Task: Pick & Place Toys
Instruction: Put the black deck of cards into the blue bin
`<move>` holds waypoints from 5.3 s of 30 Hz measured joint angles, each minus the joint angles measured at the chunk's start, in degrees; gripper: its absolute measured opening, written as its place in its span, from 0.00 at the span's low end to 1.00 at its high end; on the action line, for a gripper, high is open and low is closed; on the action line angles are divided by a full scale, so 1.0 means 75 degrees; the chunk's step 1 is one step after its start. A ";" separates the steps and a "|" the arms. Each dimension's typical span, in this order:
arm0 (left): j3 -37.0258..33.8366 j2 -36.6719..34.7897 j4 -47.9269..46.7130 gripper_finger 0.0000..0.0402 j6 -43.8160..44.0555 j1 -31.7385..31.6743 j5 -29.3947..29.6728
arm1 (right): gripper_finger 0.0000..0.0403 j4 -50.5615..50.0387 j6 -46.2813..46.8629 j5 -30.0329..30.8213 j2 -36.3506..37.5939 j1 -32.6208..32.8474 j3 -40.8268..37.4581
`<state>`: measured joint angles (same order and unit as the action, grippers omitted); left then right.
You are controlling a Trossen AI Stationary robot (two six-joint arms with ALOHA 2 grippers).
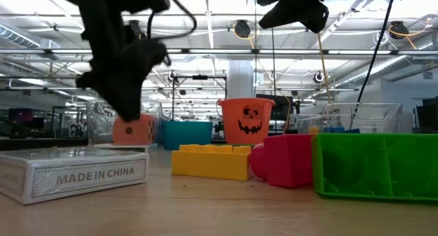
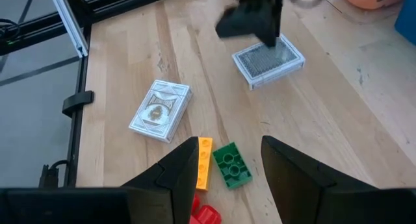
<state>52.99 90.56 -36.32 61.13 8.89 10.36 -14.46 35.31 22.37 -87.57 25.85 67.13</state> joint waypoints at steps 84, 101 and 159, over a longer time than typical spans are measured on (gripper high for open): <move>-0.0958 0.0546 0.2066 0.23 -0.3677 0.0250 -0.2311 | 0.40 0.0383 0.2451 0.2593 0.0003 -0.0650 0.0006; -0.0558 -0.1599 -0.0886 0.23 -0.0655 0.1783 -0.1622 | 0.40 0.0414 0.0810 0.0989 0.0003 -0.0649 0.0006; -0.0253 -0.0715 -0.2358 0.95 -0.3140 0.0160 -0.0590 | 0.40 0.0402 0.0399 -0.0189 0.0003 -0.0647 0.0006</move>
<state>51.09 85.20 -54.01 37.58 10.09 5.93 -11.44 38.30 20.95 -87.55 20.99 67.18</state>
